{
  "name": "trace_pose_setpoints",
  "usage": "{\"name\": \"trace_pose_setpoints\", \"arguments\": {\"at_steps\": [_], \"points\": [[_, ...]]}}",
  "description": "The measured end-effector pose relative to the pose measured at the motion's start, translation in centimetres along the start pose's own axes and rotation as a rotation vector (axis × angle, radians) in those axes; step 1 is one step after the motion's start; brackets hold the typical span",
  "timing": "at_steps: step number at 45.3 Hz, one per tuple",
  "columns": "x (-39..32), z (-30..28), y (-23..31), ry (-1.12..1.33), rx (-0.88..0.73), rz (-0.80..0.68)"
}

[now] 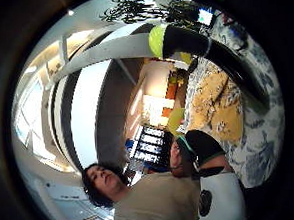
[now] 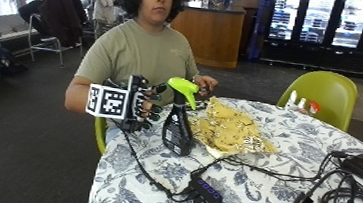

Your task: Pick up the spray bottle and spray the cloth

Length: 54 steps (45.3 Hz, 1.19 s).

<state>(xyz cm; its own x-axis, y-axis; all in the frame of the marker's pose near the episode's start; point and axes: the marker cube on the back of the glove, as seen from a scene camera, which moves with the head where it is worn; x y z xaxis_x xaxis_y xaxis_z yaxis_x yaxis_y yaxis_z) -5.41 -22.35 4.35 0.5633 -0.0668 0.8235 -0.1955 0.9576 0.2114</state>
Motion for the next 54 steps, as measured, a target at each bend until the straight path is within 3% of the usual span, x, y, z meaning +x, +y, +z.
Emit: {"name": "trace_pose_setpoints", "arguments": {"at_steps": [15,34,44,49,54], "points": [[1.0,4.6,-7.6,-0.101,0.027,0.03],[2.1,5.8,-13.6,-0.077,0.122,0.007],[1.7,5.9,-15.1,-0.174,0.108,0.1],[-0.7,4.5,-15.0,-0.256,0.172,0.029],[-4.3,2.6,-14.7,-0.24,0.101,-0.051]]}}
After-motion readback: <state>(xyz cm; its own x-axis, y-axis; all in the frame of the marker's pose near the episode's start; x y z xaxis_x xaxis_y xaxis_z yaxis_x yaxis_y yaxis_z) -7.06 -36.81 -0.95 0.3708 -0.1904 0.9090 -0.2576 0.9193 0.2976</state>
